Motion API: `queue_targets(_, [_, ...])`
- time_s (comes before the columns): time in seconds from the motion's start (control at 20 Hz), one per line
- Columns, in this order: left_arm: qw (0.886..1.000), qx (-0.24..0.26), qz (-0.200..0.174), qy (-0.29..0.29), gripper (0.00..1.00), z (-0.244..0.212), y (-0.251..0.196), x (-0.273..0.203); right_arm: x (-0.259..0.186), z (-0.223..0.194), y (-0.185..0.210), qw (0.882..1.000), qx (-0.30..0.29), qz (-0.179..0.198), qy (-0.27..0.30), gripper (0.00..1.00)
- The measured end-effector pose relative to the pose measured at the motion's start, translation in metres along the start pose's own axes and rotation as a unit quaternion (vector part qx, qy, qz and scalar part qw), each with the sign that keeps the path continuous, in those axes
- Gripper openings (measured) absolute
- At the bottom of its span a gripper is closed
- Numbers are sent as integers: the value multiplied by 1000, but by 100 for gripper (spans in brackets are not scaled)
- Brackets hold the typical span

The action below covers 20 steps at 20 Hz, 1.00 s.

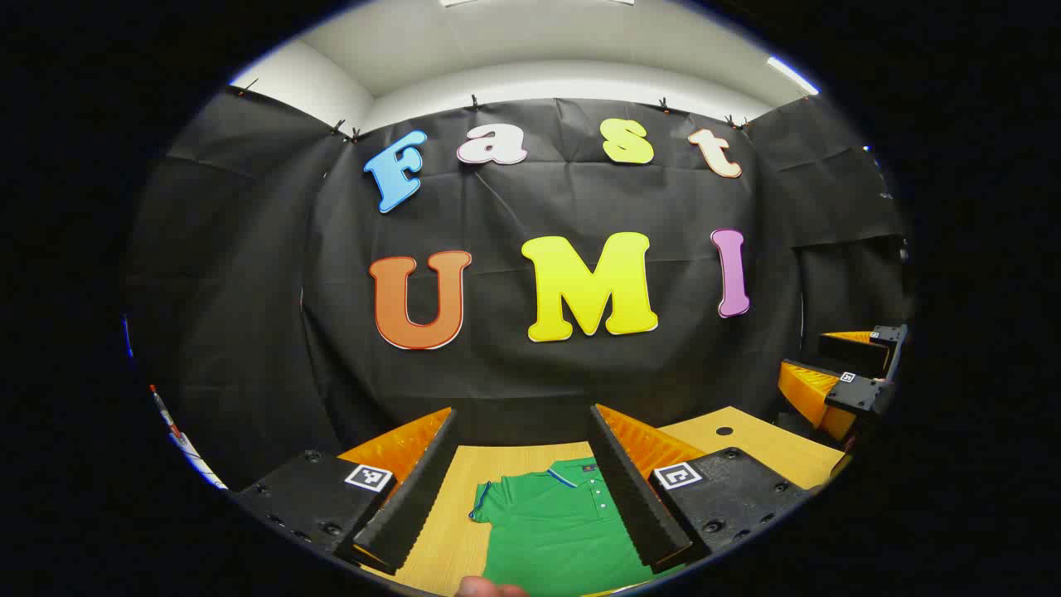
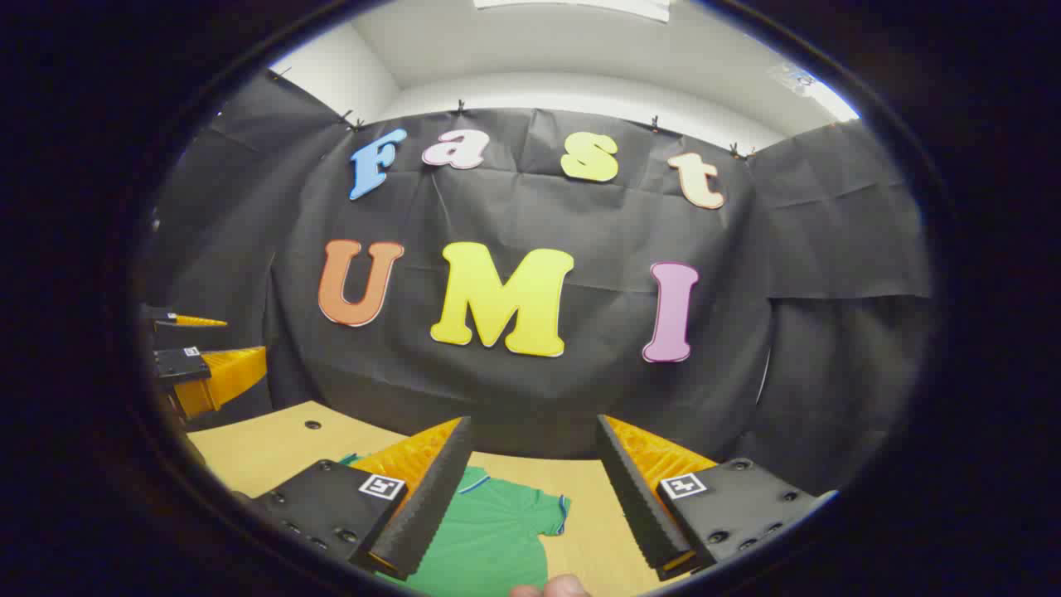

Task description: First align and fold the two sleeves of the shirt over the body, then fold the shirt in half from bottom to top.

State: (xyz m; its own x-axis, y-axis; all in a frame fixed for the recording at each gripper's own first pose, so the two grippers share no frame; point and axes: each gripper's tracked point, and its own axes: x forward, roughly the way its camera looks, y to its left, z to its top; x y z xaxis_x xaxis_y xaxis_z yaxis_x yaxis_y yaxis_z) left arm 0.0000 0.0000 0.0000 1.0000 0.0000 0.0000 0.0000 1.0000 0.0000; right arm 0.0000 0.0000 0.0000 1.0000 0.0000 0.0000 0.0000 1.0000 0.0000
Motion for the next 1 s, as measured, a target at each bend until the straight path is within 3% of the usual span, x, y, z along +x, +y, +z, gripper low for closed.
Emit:
queue_targets(0.6, [1000, -1, 10, -14, 98, 13, 0, 17, 25, 8, 2, 1000, 11, 14, 7, 94])
queue_targets(1.0, [1000, -19, 3, -8, 99, 4, -3, 23, 28, 2, -13, 1000, 16, -3, 18, 94])
